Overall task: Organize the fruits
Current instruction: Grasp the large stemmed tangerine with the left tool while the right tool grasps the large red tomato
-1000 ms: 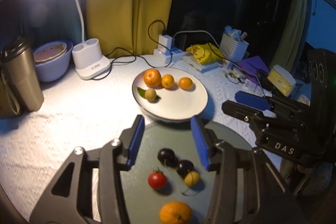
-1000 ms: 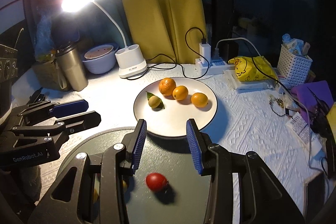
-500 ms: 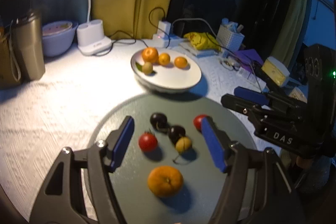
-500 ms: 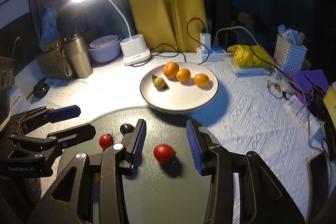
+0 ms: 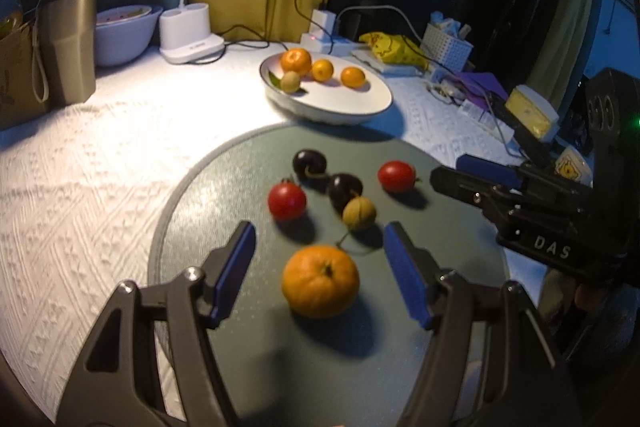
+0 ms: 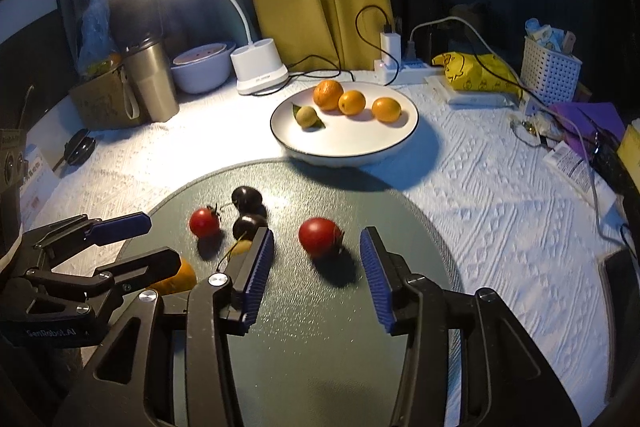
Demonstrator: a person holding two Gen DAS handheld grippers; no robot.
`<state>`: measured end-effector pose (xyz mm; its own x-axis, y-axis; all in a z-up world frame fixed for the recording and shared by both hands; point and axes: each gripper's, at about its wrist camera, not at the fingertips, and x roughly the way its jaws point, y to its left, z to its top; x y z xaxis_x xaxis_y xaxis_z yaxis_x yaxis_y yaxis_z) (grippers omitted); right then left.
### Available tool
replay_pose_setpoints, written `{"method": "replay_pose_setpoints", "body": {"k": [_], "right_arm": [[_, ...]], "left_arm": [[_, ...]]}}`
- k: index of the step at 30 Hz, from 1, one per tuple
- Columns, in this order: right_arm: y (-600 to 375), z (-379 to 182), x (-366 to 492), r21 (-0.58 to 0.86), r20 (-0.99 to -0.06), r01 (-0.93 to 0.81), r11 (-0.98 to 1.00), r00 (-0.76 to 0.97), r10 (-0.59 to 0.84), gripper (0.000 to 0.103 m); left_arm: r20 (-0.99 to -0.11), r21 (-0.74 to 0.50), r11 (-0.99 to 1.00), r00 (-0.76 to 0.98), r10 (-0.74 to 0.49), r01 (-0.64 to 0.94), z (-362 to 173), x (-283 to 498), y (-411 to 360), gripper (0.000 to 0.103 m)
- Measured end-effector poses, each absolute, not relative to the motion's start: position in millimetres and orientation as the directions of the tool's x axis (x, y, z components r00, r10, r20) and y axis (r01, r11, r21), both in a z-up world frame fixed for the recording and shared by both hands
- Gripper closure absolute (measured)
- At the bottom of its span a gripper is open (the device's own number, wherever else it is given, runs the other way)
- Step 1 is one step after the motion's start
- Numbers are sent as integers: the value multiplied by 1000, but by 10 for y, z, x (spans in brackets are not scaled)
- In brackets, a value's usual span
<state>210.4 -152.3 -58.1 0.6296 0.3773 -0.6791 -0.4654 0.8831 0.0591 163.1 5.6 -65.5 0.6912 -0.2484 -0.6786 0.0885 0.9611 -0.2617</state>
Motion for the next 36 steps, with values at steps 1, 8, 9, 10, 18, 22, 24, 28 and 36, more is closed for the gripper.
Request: {"method": "replay_pose_setpoints", "body": {"k": [1, 8, 9, 10, 18, 22, 24, 28, 36], "right_arm": [[-1519, -602, 2096, 61, -681, -466, 883, 627, 378, 55], [-1504, -725, 2092, 76, -697, -467, 881, 607, 382, 55], [-1505, -741, 2095, 79, -698, -465, 882, 605, 382, 55], [-1506, -755, 2102, 82, -700, -464, 882, 603, 382, 55], [-1543, -871, 2259, 101, -720, -450, 888, 583, 377, 55], [-1525, -930, 2366, 116, -729, -450, 885, 567, 384, 55], [-1508, -949, 2417, 121, -733, -453, 883, 559, 388, 55], [-1459, -968, 2511, 124, -738, -460, 879, 549, 391, 55], [-1377, -990, 2572, 109, -754, -474, 874, 533, 383, 55]], "left_arm": [[-681, -261, 961, 689, -248, 88, -673, 1626, 51, 35], [-715, -239, 968, 660, -231, 80, -838, 1619, -33, 35], [-721, -229, 970, 655, -224, 80, -860, 1623, -50, 35], [-725, -223, 972, 653, -220, 80, -871, 1628, -61, 35], [-736, -168, 981, 651, -187, 92, -915, 1666, -127, 36], [-736, -154, 982, 650, -189, 112, -913, 1683, -138, 57], [-738, -152, 981, 646, -194, 121, -908, 1694, -140, 58], [-738, -154, 981, 646, -195, 120, -897, 1706, -125, 58], [-726, -164, 982, 663, -183, 92, -844, 1732, 15, 59]]}}
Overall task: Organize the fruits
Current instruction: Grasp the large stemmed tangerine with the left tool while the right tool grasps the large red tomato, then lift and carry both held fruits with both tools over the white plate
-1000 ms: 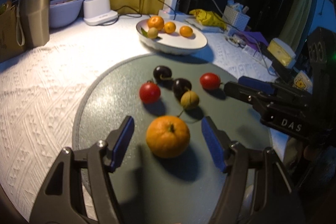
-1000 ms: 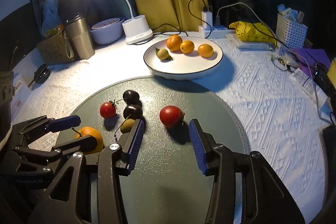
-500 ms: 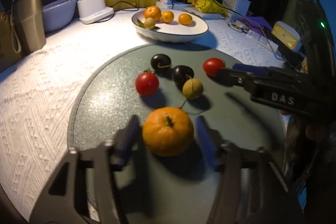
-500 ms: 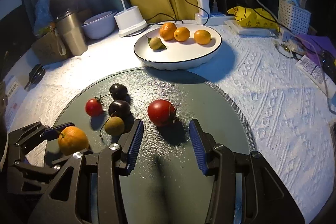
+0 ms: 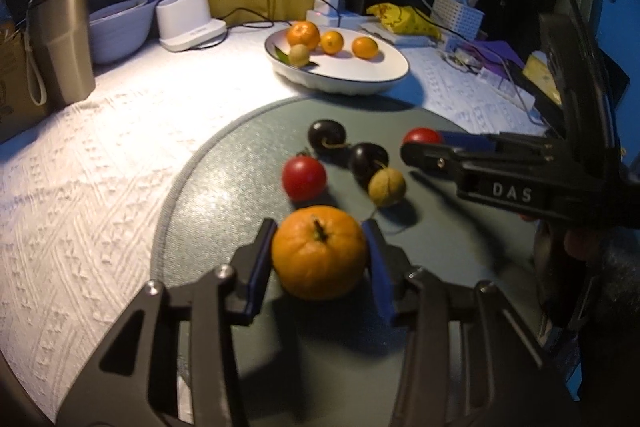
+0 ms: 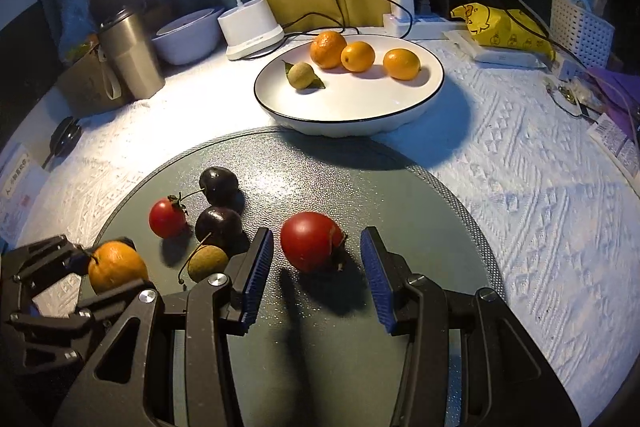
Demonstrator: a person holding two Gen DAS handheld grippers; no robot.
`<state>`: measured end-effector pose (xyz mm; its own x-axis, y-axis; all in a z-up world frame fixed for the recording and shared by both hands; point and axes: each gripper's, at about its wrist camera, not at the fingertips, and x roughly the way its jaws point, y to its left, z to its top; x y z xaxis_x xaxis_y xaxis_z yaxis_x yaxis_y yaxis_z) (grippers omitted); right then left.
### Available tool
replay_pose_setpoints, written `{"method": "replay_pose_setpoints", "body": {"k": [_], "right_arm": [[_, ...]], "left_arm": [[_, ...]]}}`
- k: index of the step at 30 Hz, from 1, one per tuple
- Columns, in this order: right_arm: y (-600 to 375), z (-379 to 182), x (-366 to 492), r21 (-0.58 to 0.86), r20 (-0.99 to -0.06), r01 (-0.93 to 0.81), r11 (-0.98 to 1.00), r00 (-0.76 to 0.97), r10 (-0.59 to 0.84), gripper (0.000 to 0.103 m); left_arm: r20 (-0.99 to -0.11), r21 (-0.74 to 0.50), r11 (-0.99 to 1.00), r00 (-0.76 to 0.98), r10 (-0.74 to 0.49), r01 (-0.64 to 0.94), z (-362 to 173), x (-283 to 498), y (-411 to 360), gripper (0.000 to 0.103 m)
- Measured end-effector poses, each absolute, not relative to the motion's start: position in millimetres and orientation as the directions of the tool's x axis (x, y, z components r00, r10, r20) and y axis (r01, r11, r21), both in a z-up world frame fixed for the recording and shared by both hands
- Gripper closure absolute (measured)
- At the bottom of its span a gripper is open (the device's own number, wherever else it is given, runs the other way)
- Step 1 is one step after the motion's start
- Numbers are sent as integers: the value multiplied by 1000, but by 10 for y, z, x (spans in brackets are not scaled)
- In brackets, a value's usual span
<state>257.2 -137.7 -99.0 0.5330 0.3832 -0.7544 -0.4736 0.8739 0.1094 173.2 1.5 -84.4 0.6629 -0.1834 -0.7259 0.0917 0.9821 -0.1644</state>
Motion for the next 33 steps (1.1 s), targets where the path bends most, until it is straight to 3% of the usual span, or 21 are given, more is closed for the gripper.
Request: {"method": "replay_pose_setpoints", "body": {"k": [4, 6, 33], "right_arm": [[-1330, -990, 2561, 90, -757, -484, 870, 534, 376, 58], [-1309, -991, 2547, 81, -758, -488, 869, 536, 372, 69], [-1358, -717, 2444, 89, -721, -500, 862, 565, 402, 69]], "left_arm": [[-723, -167, 982, 666, -183, 88, -827, 1734, 47, 59], [-720, -168, 982, 670, -183, 87, -813, 1719, 54, 59], [-690, -139, 984, 702, -179, 114, -543, 1929, -22, 59]]}}
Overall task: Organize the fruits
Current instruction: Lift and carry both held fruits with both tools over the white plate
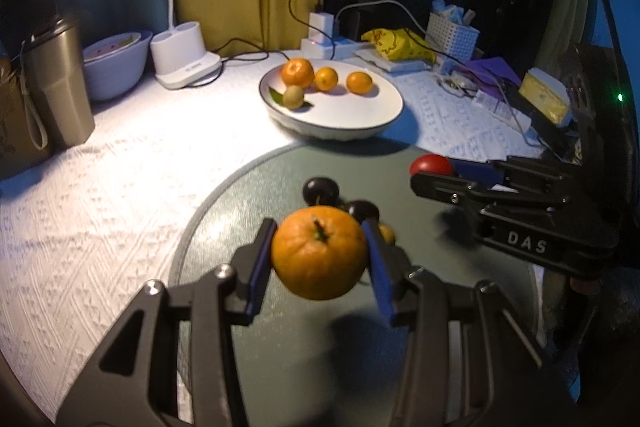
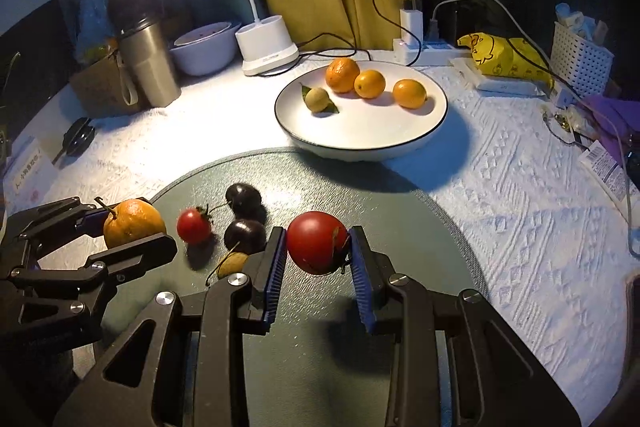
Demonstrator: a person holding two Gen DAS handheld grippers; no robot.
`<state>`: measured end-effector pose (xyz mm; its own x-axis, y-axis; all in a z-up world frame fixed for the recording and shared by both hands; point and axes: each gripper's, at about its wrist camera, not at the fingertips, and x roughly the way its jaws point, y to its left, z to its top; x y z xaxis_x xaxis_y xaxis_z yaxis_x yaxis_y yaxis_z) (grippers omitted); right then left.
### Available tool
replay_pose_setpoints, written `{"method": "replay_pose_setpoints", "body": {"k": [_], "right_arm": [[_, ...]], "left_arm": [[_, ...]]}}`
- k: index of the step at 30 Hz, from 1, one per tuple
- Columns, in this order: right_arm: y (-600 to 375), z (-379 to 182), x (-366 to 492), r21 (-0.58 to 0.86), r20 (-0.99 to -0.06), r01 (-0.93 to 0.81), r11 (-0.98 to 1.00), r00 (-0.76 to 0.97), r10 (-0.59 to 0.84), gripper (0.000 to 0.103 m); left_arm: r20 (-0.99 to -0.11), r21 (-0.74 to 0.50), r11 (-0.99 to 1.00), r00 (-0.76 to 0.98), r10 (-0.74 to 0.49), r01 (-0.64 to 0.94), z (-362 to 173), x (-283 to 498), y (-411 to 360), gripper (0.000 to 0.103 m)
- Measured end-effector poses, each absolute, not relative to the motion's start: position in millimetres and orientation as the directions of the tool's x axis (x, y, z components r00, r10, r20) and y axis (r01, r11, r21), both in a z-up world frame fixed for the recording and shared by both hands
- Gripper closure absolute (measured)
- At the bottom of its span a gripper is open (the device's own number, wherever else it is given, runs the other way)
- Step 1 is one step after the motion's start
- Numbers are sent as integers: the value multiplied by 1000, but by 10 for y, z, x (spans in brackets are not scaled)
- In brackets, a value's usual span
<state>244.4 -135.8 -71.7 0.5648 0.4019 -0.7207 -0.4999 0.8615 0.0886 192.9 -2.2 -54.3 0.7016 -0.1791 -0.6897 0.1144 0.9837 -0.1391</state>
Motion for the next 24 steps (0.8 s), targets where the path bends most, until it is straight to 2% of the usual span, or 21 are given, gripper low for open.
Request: {"method": "replay_pose_setpoints", "body": {"k": [24], "right_arm": [[-1470, -512, 3019, 95, -685, -484, 870, 602, 410, 69]], "left_arm": [[-673, -96, 984, 718, -175, 149, -360, 2658, -72, 59]]}}
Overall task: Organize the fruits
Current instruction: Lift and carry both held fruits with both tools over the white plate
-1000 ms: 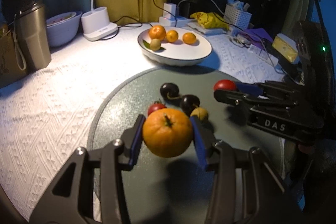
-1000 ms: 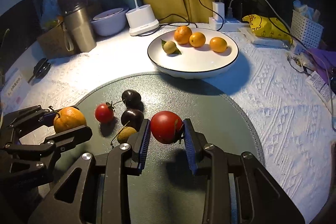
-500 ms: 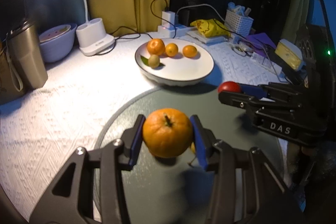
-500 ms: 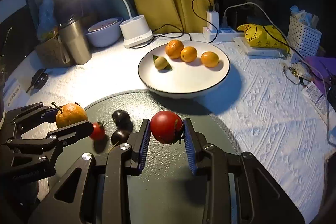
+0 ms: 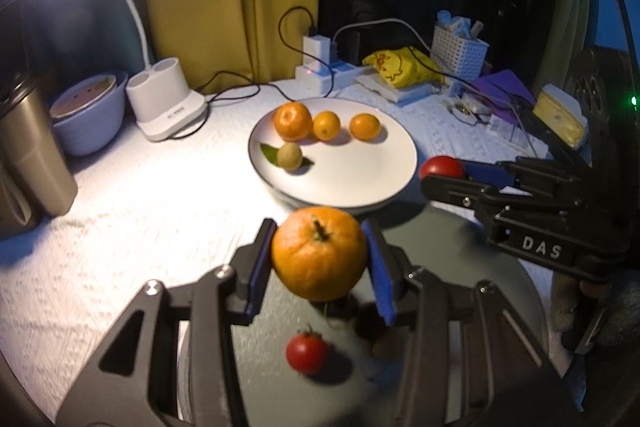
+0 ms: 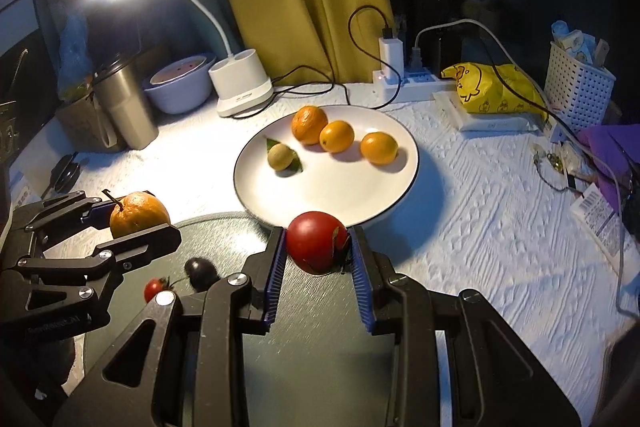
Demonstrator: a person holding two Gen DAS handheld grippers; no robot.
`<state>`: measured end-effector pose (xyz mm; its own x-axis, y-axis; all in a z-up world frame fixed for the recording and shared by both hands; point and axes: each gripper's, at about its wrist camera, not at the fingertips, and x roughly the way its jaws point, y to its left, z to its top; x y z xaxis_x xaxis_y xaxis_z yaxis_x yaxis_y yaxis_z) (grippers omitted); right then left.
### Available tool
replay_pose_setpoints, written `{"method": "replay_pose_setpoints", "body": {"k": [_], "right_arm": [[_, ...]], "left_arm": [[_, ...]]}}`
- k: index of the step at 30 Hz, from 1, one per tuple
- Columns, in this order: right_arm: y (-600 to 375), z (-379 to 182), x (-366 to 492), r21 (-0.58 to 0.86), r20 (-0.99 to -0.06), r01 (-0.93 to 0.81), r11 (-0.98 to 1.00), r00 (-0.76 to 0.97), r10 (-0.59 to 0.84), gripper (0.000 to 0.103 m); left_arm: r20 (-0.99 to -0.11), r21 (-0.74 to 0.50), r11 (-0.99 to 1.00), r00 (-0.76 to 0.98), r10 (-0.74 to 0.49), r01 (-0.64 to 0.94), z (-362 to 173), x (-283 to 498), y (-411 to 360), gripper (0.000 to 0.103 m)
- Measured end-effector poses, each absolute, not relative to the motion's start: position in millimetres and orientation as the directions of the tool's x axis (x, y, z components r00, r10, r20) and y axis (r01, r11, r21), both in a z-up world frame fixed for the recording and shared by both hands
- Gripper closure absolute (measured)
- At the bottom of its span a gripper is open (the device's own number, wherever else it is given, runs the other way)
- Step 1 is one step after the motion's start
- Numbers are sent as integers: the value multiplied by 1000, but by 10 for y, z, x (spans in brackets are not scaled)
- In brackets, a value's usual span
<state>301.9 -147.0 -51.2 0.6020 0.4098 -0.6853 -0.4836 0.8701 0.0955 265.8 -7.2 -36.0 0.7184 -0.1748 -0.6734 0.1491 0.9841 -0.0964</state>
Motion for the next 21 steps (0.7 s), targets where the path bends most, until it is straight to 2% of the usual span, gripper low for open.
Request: {"method": "replay_pose_setpoints", "body": {"k": [21], "right_arm": [[-1497, -592, 3638, 96, -692, -476, 874, 599, 402, 69]], "left_arm": [[-696, -98, 980, 692, -191, 173, -548, 3348, -156, 59]]}}
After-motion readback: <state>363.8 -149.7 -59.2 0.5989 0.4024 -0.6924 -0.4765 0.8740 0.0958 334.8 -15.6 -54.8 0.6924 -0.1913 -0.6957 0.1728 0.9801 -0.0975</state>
